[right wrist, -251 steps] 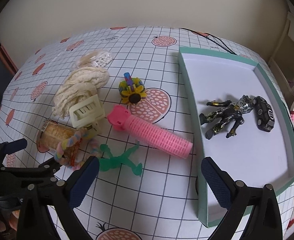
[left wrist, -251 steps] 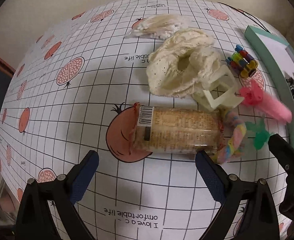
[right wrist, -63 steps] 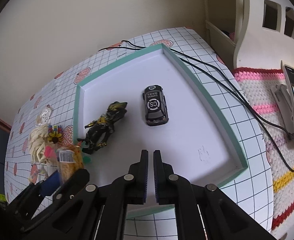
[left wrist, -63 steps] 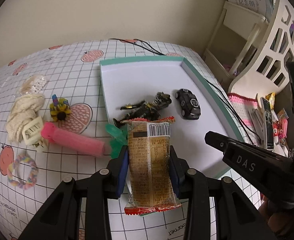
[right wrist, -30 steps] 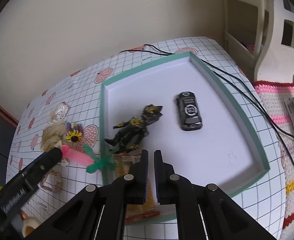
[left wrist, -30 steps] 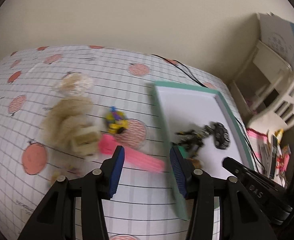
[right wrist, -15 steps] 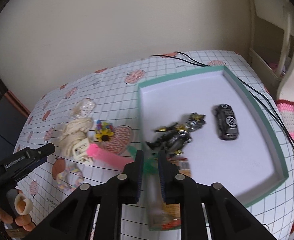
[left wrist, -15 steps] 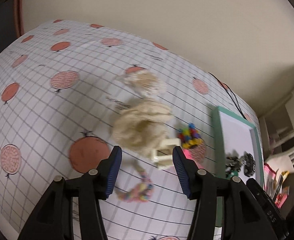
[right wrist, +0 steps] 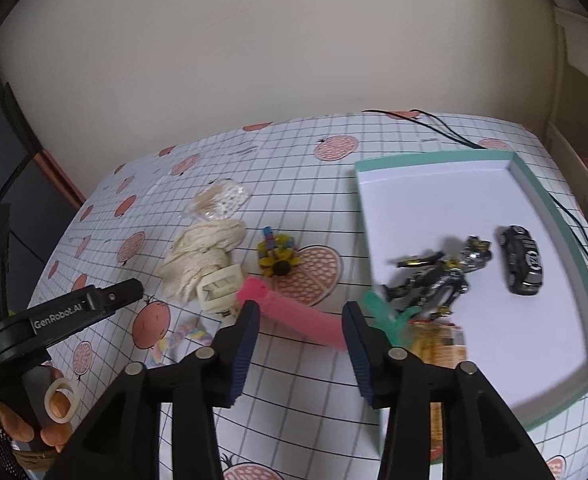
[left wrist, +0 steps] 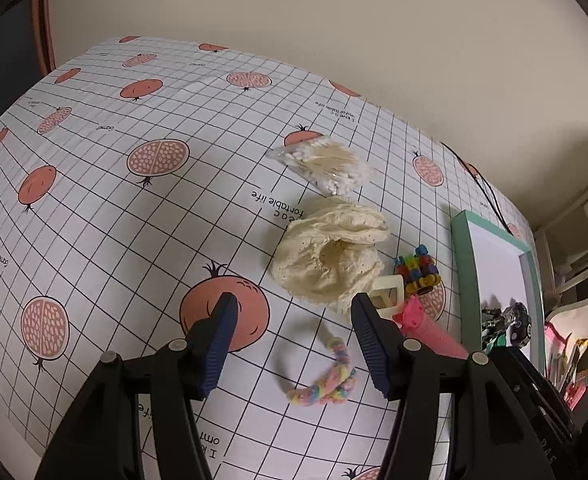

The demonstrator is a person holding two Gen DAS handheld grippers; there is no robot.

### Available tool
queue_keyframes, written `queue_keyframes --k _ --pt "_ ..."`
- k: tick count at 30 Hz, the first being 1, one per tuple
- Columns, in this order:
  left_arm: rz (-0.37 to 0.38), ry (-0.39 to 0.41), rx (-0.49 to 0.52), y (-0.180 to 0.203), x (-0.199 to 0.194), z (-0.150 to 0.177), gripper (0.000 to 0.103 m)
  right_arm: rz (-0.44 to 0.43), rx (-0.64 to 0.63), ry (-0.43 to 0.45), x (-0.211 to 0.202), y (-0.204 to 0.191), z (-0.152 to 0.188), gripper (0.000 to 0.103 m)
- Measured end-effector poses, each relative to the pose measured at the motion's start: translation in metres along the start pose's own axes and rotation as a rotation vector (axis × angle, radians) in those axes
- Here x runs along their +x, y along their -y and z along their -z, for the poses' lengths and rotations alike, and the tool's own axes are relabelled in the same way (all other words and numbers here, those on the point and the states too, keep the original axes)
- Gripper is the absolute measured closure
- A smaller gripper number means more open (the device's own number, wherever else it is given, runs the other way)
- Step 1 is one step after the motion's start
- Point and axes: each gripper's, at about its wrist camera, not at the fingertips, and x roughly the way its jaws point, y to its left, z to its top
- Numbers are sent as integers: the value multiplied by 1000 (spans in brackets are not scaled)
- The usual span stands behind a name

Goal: Organize objects
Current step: 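Move both tools back toward the pink roller and rainbow rope ring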

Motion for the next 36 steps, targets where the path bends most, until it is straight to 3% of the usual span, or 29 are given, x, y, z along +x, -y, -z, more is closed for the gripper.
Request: queue_keyframes --k 2,4,18,20,24,26,30,32,36 --pt "3 -6 7 0 1 1 42 -8 -11 -6 4 -6 1 48" --pt "11 -8 10 -1 1 1 32 -10 -25 -11 8 -12 1 44" --pt "13 -56 -13 -10 9 5 30 -21 -103 -58 37 -34 4 30" --pt "16 -64 -11 -9 11 6 19 -16 -110 -65 42 -34 4 22" --pt "13 -68 -10 -11 13 6 18 -12 -122 -74 48 -35 5 13" --pt "4 -68 -12 -12 13 6 18 -12 -133 -76 49 -35 4 1" --pt "-10 -76 -23 -16 15 6 15 -16 -166 -84 52 -37 2 0" --pt "-5 -76 -32 -19 14 6 4 -16 -184 -83 52 -38 -1 0" --pt "-4 -56 -38 -20 9 3 4 -36 -201 -74 46 -36 -10 0"
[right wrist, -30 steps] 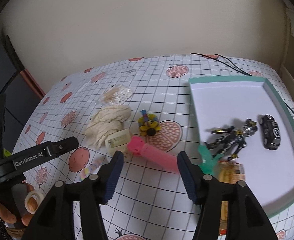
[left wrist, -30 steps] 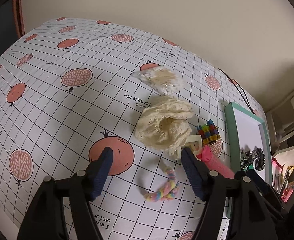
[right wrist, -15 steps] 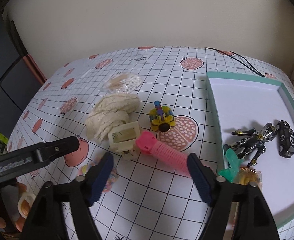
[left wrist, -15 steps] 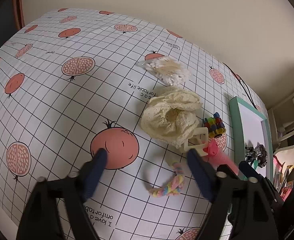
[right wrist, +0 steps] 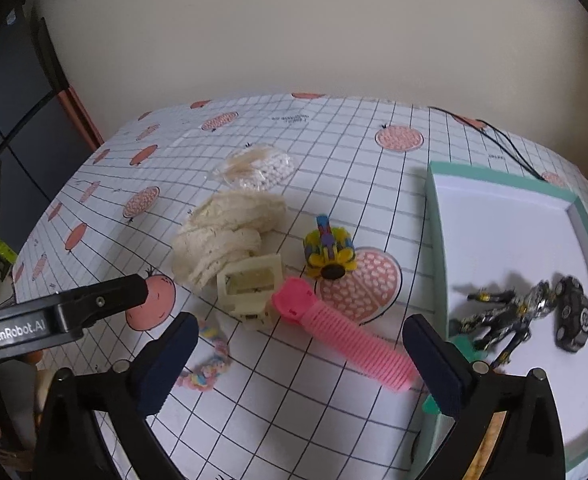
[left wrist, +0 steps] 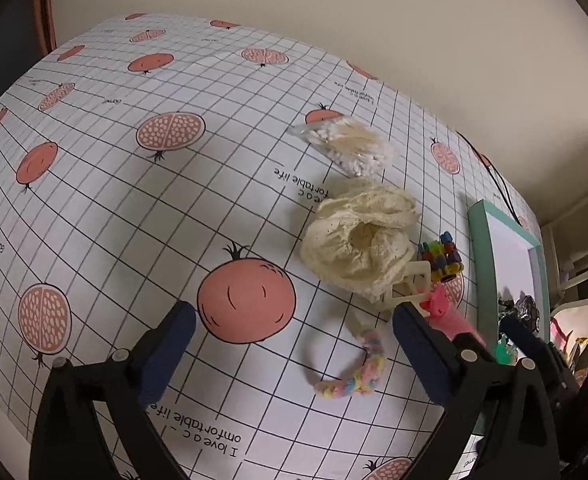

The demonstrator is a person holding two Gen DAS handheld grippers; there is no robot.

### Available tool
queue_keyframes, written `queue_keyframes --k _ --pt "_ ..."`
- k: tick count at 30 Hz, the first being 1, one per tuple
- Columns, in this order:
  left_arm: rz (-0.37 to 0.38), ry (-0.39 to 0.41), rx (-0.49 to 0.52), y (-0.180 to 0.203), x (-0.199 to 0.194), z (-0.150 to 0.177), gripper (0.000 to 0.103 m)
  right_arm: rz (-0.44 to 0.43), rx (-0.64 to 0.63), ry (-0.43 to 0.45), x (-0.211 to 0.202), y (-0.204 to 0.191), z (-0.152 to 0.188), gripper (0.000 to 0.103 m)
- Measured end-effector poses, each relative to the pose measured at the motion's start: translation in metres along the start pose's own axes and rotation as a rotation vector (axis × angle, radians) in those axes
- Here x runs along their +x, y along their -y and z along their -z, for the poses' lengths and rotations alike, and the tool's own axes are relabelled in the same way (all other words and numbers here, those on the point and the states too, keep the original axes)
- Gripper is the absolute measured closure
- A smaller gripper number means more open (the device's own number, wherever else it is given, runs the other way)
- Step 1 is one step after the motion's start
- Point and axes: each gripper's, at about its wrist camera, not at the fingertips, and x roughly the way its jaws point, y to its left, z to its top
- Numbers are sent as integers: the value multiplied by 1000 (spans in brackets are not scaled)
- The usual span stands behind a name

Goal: Organize objects
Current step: 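Move both tools back toward the pink roller and rainbow rope ring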

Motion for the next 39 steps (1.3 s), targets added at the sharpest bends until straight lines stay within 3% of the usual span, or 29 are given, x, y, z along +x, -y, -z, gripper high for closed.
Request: queue_keyframes --k 6,11,18,24,30,34,39 --pt "26 -11 -12 0 -3 0 4 2 -39 -15 -4 8 -14 0" --pt "36 -64 -2 3 1 5 4 -66 -72 -64 -1 13 -23 0" --pt "51 -82 60 8 -1 11 4 -118 -203 -139 5 10 -26 0" --pt "40 -105 78 17 2 15 4 -110 -327 -201 14 1 -28 0" --pt "25 -95 60 12 -2 15 4 -120 -446 -196 12 -8 -25 0" --pt "-19 -85 98 17 -3 16 4 -134 -444 -195 16 -7 -19 0" --pt "-13 -113 128 21 4 20 4 -112 -414 -228 31 -2 -8 0"
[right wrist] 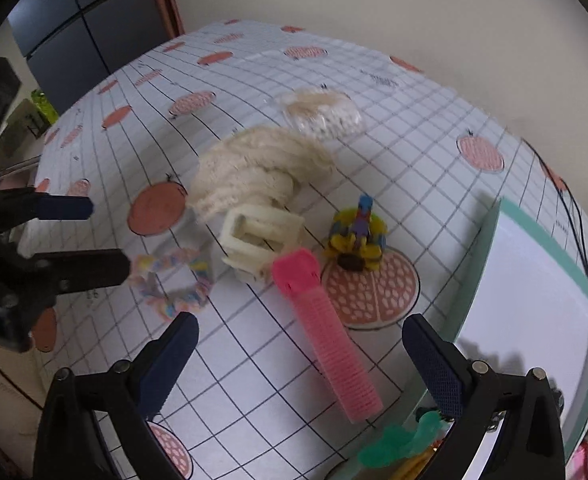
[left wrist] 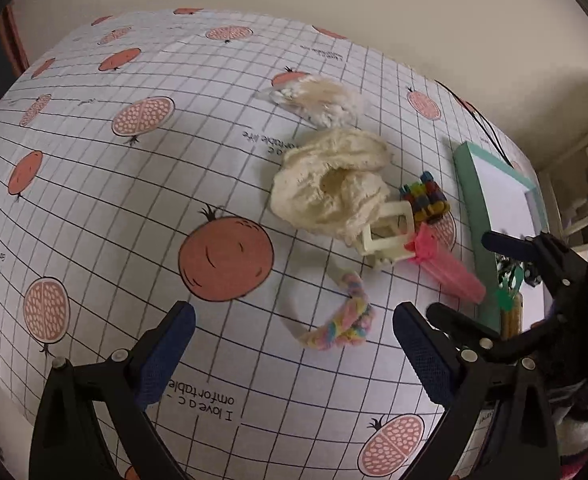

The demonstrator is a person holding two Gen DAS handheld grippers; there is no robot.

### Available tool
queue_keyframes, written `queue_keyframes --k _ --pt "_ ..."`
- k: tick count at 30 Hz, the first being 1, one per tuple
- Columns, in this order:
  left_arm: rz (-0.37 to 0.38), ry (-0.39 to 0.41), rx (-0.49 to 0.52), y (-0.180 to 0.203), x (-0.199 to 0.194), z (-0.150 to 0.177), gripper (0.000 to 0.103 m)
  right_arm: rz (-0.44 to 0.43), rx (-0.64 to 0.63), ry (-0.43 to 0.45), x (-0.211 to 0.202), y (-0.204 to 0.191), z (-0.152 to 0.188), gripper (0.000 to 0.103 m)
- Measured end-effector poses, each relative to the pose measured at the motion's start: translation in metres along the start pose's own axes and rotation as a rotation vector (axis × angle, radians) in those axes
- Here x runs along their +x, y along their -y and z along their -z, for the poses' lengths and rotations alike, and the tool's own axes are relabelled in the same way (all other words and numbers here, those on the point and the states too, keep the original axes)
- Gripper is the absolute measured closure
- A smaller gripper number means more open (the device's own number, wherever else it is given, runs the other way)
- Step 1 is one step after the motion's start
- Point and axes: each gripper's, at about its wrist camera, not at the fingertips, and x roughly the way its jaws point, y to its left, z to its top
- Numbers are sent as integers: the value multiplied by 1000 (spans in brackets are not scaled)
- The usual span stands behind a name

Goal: Organize objects
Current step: 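Move both tools back toward the pink roller and rainbow rope ring, then grasp the pink hair roller with the right tool while the left tool grasps the rainbow rope ring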

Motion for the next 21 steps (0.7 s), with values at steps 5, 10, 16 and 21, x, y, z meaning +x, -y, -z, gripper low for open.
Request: queue_keyframes --k 5,10,16,21 --pt "-10 -18 28 6 3 4 4 13 -3 -16 9 -2 3 1" --pt "7 -27 52 13 4 7 4 16 -9 -19 10 -5 2 6" --pt "-7 -33 64 16 8 7 11 47 -10 -32 18 -7 3 14" --pt "-24 -44 66 18 13 9 24 46 -12 -29 19 -6 2 24"
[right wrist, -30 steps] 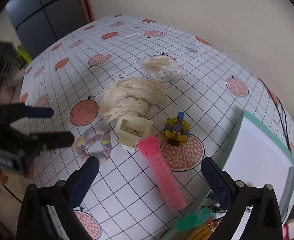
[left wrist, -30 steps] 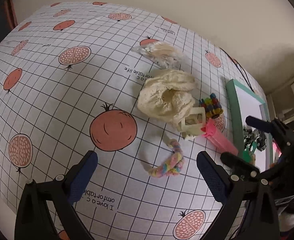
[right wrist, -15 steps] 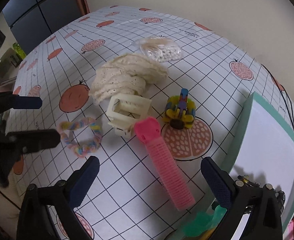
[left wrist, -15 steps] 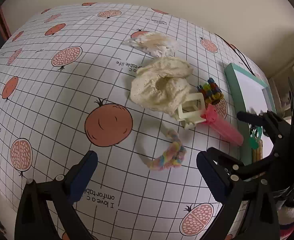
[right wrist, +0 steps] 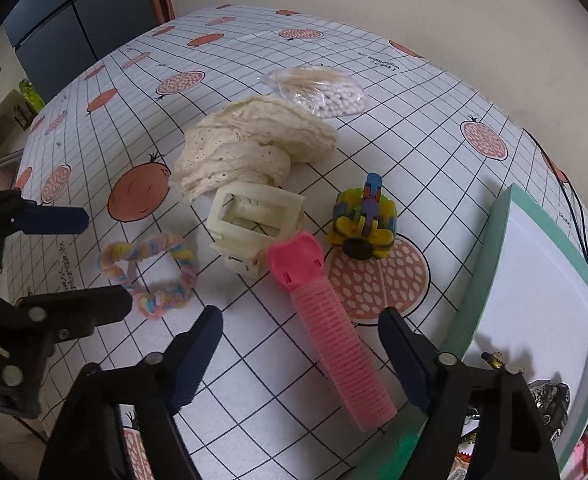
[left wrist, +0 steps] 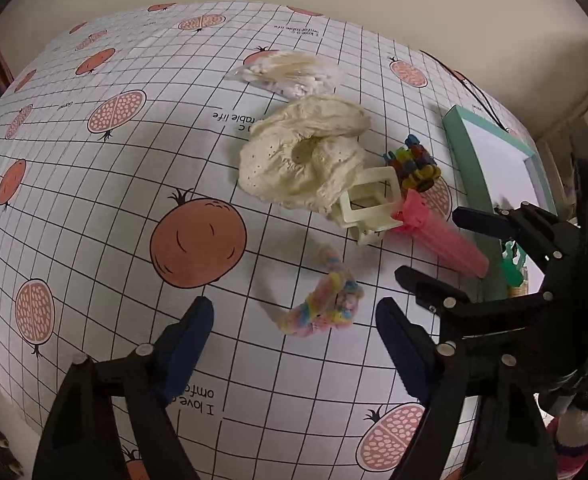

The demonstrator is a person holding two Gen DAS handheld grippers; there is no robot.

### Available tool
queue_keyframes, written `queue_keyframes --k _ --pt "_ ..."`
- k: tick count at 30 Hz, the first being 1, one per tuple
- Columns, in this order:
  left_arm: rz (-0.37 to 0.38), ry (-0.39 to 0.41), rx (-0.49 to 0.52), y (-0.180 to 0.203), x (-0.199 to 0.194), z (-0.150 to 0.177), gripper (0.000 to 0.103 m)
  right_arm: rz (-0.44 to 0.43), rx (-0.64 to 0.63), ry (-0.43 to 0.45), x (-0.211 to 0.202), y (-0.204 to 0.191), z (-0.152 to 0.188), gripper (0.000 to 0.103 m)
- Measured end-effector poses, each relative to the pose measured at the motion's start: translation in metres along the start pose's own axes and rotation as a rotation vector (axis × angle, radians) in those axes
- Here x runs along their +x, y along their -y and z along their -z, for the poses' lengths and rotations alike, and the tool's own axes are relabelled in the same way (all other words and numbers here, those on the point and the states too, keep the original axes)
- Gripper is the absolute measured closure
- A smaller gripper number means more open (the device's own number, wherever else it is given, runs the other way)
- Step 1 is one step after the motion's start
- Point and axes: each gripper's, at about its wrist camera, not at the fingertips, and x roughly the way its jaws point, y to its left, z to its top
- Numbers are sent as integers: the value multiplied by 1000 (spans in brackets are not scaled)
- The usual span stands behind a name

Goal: Organize objects
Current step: 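Grasp the pink hair roller with the right tool while the left tool grasps the rainbow rope ring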

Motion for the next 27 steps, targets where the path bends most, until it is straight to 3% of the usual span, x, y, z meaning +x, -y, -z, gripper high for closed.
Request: queue_keyframes --k 8,14,27 --pt "-11 -4 -6 -3 3 0 48 -3 13 4 -1 4 0 52" --pt "-17 -9 -9 -6 5 1 56 -9 18 0 1 5 1 61" --pt "-47 -20 -32 -16 14 2 60 3 10 -15 10 2 0 63"
